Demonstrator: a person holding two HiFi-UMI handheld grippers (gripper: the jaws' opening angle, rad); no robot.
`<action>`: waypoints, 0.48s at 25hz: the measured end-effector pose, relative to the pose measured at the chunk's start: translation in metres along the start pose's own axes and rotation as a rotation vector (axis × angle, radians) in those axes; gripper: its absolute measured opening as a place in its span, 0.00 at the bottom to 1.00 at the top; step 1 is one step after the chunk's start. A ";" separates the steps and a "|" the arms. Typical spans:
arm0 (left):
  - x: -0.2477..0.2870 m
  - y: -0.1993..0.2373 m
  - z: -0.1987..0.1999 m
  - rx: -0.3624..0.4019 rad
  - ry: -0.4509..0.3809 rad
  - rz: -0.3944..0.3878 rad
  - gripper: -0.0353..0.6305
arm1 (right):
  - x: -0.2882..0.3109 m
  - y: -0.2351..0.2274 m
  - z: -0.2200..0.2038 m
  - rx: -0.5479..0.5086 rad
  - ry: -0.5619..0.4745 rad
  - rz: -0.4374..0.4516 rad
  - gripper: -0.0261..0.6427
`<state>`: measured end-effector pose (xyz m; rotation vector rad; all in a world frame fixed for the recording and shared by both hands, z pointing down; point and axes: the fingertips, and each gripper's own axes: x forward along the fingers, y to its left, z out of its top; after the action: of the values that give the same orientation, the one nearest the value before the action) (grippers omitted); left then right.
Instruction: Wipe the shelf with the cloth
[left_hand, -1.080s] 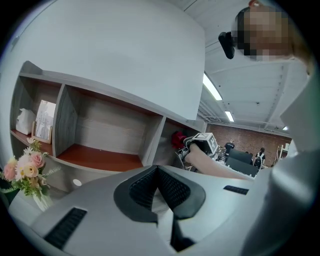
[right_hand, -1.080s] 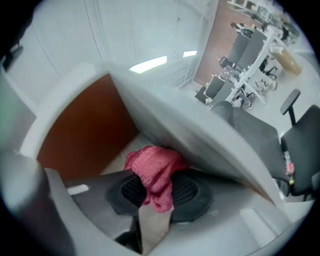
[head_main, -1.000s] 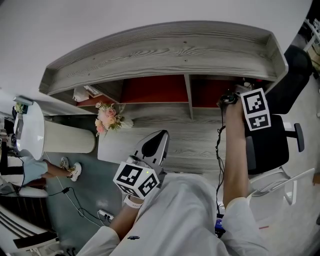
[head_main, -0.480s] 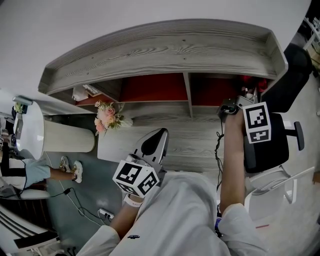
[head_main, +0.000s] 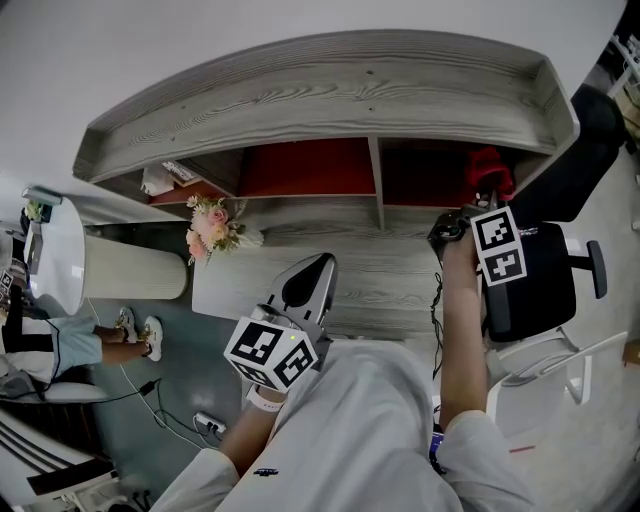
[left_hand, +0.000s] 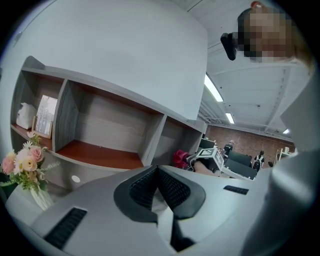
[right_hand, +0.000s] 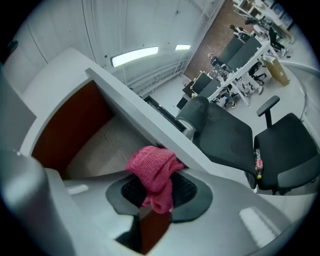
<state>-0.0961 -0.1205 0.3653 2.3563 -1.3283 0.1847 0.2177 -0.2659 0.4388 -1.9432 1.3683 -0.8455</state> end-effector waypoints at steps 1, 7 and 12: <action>0.000 -0.001 0.000 0.000 0.001 -0.002 0.06 | 0.000 -0.008 -0.007 -0.020 0.017 -0.025 0.20; 0.001 -0.003 -0.001 0.000 0.004 -0.013 0.06 | -0.004 -0.045 -0.035 -0.181 0.095 -0.119 0.20; 0.002 -0.006 -0.005 -0.002 0.013 -0.025 0.06 | -0.002 -0.055 -0.055 -0.536 0.161 -0.142 0.20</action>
<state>-0.0898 -0.1175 0.3684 2.3652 -1.2920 0.1903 0.2052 -0.2550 0.5151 -2.4430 1.6976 -0.7659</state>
